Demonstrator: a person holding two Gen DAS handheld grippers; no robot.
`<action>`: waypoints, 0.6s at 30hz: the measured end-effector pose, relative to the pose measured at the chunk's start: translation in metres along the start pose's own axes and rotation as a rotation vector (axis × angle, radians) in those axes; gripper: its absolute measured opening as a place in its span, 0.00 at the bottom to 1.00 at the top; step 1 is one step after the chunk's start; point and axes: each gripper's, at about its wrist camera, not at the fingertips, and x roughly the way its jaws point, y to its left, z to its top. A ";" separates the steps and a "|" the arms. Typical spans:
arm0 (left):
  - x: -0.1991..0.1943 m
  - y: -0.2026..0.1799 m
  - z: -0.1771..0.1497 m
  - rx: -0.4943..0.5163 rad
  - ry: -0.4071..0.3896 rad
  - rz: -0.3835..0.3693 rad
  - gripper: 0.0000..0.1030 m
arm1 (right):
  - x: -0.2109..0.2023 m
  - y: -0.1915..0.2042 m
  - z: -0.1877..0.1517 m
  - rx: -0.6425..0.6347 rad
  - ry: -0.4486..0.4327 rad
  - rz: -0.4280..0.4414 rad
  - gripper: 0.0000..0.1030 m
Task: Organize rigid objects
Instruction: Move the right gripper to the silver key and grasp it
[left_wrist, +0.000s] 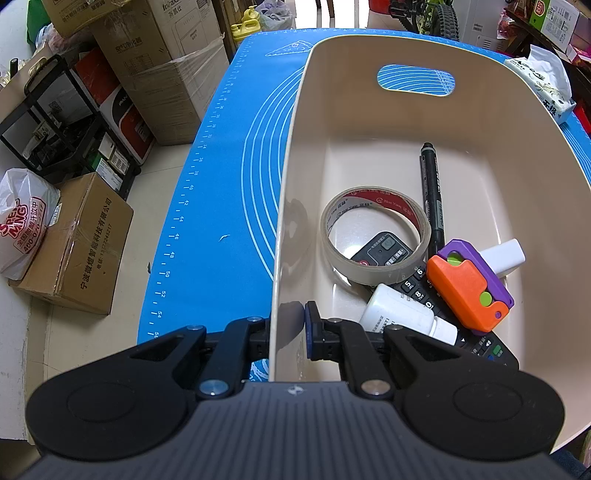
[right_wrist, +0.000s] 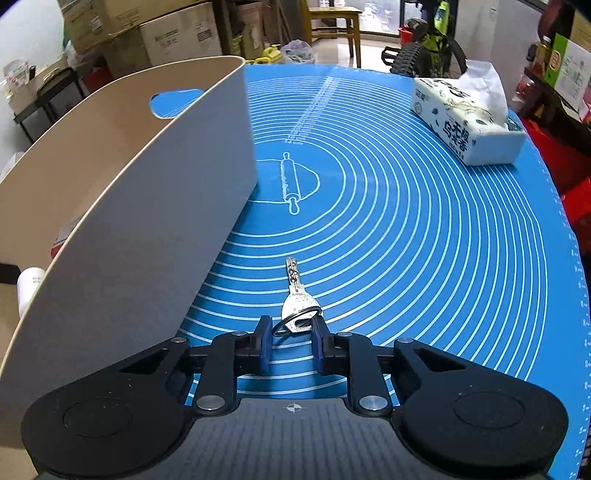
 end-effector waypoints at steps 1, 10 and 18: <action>0.000 0.000 0.000 -0.001 0.000 -0.001 0.12 | 0.000 0.000 0.000 0.008 0.001 0.004 0.29; 0.000 0.000 0.000 0.000 0.000 0.000 0.12 | -0.001 -0.027 -0.001 0.257 0.039 0.052 0.16; 0.000 0.001 0.000 0.000 0.000 0.000 0.12 | 0.000 -0.031 -0.001 0.285 0.018 0.063 0.31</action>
